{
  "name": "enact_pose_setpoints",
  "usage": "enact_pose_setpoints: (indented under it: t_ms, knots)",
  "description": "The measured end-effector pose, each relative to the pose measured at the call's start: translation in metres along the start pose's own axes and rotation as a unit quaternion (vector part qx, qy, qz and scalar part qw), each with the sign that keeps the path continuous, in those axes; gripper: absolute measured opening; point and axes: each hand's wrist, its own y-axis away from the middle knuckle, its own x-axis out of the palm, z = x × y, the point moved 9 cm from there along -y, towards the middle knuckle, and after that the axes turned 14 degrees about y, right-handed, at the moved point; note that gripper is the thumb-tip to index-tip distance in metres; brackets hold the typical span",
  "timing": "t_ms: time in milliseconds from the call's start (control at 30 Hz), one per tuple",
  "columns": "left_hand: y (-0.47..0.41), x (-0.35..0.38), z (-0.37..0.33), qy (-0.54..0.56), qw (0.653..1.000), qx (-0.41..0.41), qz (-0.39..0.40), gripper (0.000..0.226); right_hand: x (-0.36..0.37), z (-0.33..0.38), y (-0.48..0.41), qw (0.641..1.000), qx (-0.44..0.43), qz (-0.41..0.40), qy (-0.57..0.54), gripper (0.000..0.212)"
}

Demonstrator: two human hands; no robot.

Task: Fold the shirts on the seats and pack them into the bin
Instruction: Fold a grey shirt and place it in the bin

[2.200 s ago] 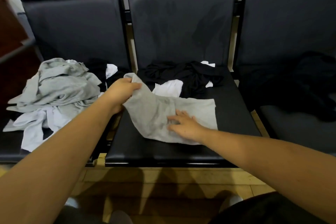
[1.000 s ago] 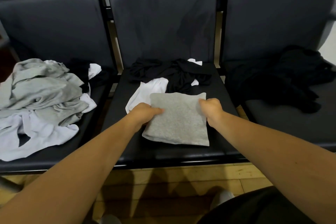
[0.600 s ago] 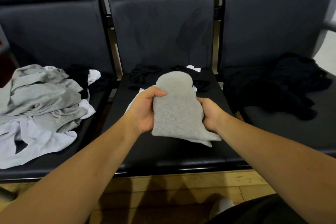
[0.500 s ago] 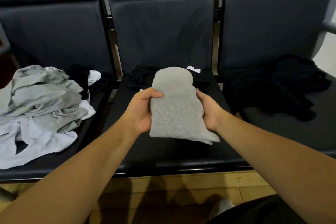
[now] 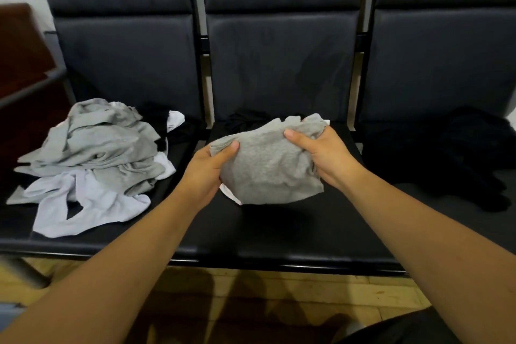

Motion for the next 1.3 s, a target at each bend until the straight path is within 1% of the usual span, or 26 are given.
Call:
enact_pose_setpoints:
  t_ms: [33,100,167,200,267,333,400,467,567,667,767,833,900,967,1033,1100,1133,1233,1300]
  knots:
    - [0.002,-0.006,-0.013,-0.031,0.999,0.031,-0.002,0.033,0.01,-0.001,0.0,0.999,0.012,0.03,-0.033,0.049]
    - [0.009,-0.019,-0.038,-0.095,0.992,0.086,-0.005,0.028,0.035,-0.004,0.006,0.988,0.053,0.093,-0.111,0.043]
    - [0.019,-0.036,-0.059,-0.134,0.984,0.113,-0.013,0.027,0.063,-0.008,0.011,0.973,0.086,0.143,-0.162,0.04]
    - [0.025,-0.044,-0.068,-0.149,0.982,0.117,-0.015,0.026,0.077,-0.009,0.012,0.968,0.093,0.161,-0.169,0.04]
    - [0.038,-0.063,-0.084,-0.18,0.977,0.11,-0.008,0.018,0.104,-0.004,0.01,0.966,0.086,0.182,-0.162,0.041]
    - [0.05,-0.089,-0.106,-0.221,0.968,0.115,-0.022,0.01,0.129,0.011,0.003,0.974,0.058,0.175,-0.132,0.039]
    - [0.064,-0.123,-0.132,-0.23,0.962,0.131,-0.068,0.01,0.157,0.03,-0.004,0.982,0.018,0.158,-0.097,0.038]
    - [0.083,-0.161,-0.154,-0.219,0.959,0.144,-0.104,0.002,0.192,0.048,-0.008,0.988,-0.012,0.142,-0.066,0.034]
    - [0.121,-0.222,-0.18,-0.204,0.952,0.174,-0.148,0.023,0.263,0.07,-0.008,0.986,-0.064,0.156,-0.011,0.029]
    - [0.167,-0.295,-0.188,-0.187,0.935,0.19,-0.235,0.031,0.345,0.077,0.0,0.977,-0.088,0.196,0.014,0.025]
    - [0.215,-0.363,-0.176,-0.135,0.927,0.179,-0.3,0.03,0.422,0.072,0.014,0.967,-0.101,0.229,0.044,0.02]
    - [0.248,-0.391,-0.164,-0.115,0.924,0.167,-0.325,0.036,0.469,0.061,0.027,0.958,-0.103,0.257,0.072,0.021]
    - [0.284,-0.42,-0.146,-0.092,0.914,0.162,-0.362,0.036,0.511,0.044,0.042,0.948,-0.099,0.29,0.09,0.026]
    - [0.319,-0.443,-0.122,-0.059,0.9,0.153,-0.404,0.038,0.548,0.025,0.061,0.93,-0.103,0.333,0.117,0.019]
    - [0.349,-0.467,-0.089,-0.029,0.886,0.131,-0.443,0.045,0.578,0.002,0.08,0.912,-0.102,0.368,0.15,0.014]
    - [0.376,-0.489,-0.054,-0.003,0.87,0.112,-0.48,0.042,0.602,-0.028,0.096,0.898,-0.083,0.392,0.181,0.02]
    - [0.387,-0.496,-0.036,0.004,0.865,0.102,-0.491,0.039,0.613,-0.044,0.103,0.891,-0.074,0.404,0.195,0.023]
    - [0.409,-0.517,0.025,0.034,0.859,0.053,-0.508,0.037,0.636,-0.093,0.121,0.866,-0.041,0.442,0.23,0.017]
    - [0.422,-0.524,0.069,0.071,0.851,0.021,-0.52,0.035,0.648,-0.127,0.131,0.835,-0.029,0.477,0.274,0.018]
